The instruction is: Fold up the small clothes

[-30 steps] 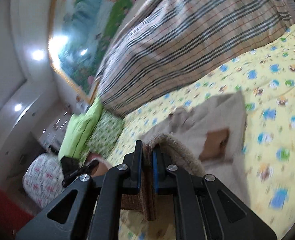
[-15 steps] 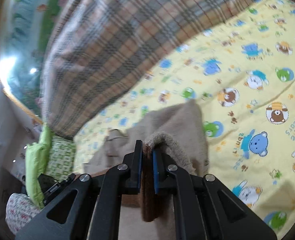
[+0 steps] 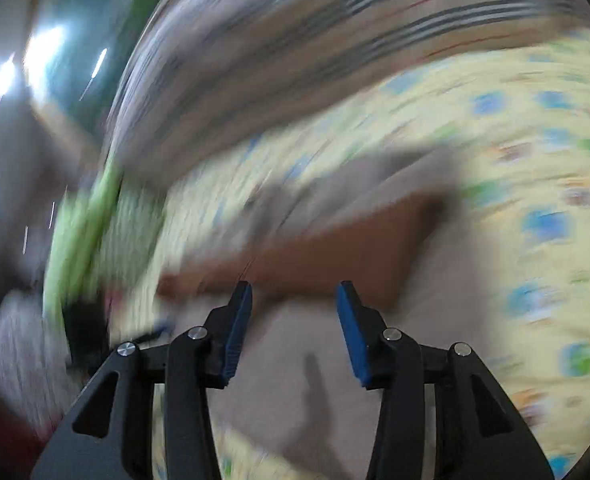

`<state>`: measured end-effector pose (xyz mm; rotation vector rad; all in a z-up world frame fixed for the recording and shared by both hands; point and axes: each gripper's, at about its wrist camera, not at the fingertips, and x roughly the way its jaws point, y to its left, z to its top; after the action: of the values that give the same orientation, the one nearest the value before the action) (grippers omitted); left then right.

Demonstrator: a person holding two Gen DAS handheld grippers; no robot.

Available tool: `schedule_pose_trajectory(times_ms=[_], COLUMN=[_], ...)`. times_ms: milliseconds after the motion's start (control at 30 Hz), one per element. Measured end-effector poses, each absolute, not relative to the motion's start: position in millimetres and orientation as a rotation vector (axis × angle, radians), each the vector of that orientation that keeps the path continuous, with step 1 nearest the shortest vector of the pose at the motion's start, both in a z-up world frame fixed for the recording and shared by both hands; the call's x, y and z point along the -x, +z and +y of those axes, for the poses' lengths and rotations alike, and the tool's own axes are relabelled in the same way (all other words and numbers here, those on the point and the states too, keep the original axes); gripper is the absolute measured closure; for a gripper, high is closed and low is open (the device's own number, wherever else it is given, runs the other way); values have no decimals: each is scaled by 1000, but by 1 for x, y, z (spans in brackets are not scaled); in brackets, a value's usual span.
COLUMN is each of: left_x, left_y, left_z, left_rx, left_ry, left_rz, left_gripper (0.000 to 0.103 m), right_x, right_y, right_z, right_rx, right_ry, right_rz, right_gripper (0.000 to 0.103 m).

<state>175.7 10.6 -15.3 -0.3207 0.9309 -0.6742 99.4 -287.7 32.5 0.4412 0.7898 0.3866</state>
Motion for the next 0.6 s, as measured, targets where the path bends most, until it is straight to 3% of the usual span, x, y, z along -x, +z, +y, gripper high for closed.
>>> schedule_pose_trajectory(times_ms=[233, 467, 600], left_x=[-222, -291, -313], left_y=[-21, -17, -19], left_z=[-20, 38, 88], left_rx=[144, 258, 391], left_ry=[-695, -505, -344], left_rz=[1015, 972, 907], left_gripper=[53, 59, 61], right_x=[-146, -198, -198], right_y=[-1, 14, 18], right_z=[-209, -290, -357], right_rx=[-88, -207, -433], right_ry=[538, 284, 109], right_rz=[1062, 928, 811], right_gripper=[57, 57, 57])
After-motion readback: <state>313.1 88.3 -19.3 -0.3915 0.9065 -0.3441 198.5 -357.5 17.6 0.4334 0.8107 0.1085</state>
